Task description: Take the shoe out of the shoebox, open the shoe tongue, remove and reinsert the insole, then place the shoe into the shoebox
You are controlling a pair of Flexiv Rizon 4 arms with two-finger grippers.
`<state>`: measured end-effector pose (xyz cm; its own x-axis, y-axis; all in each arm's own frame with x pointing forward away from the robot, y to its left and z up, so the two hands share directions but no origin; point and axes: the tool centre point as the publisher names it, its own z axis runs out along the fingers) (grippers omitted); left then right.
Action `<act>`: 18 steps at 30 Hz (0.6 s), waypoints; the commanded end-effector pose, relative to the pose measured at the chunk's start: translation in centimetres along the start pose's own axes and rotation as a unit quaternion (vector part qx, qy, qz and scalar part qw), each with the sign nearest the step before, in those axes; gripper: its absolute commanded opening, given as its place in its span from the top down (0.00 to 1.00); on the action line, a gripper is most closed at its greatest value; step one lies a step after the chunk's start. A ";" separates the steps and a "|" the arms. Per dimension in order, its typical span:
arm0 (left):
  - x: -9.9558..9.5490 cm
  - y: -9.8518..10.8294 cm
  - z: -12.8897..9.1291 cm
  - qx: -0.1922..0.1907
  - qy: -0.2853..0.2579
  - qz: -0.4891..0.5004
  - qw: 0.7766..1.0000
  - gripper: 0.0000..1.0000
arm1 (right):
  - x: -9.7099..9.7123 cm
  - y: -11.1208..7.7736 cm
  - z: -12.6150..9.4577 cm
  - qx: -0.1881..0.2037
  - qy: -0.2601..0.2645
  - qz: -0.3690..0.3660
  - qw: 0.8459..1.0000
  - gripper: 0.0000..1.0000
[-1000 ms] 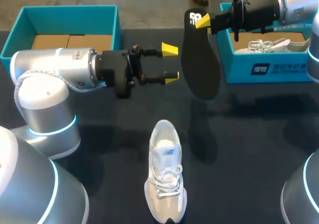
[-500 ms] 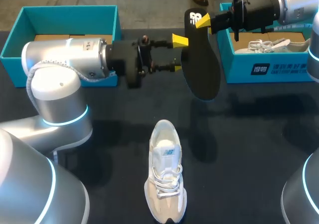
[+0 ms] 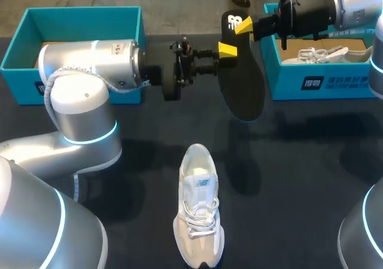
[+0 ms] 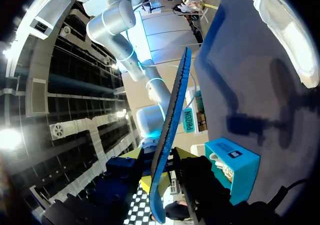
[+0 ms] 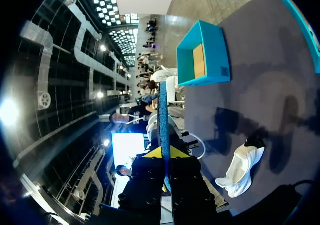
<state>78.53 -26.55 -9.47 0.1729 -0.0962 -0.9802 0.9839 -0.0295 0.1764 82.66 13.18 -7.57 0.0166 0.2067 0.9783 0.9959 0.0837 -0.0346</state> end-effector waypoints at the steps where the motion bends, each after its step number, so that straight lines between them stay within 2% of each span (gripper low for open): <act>1: 0.3 0.3 0.8 0.002 0.002 0.000 1.000 0.67 | 0.0 0.0 0.1 -0.001 -0.001 0.001 1.000 1.00; 3: 0.5 0.3 1.0 0.003 0.004 -0.001 1.000 0.74 | 0.0 0.0 0.1 -0.001 -0.001 0.001 1.000 1.00; 6: 0.6 0.3 1.2 0.005 0.005 -0.002 1.000 0.80 | 0.0 0.0 0.1 -0.001 -0.001 0.001 1.000 1.00; 8: 0.7 0.3 1.3 0.005 0.006 -0.002 1.000 1.00 | 0.0 0.0 0.1 -0.001 -0.001 0.001 1.000 1.00; 17: 0.7 0.6 1.3 0.001 0.010 0.001 1.000 1.00 | 0.1 0.0 0.2 -0.002 -0.001 0.000 1.000 1.00; 18: 0.7 0.5 1.2 0.001 0.010 0.002 1.000 1.00 | 0.1 0.0 0.2 -0.002 0.000 0.000 1.000 0.82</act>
<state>79.04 -27.74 -10.03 0.1752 -0.0769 -0.9815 0.9835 -0.0322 0.1781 82.75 13.11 -7.47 0.0171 0.2067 0.9782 0.9960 0.0819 -0.0347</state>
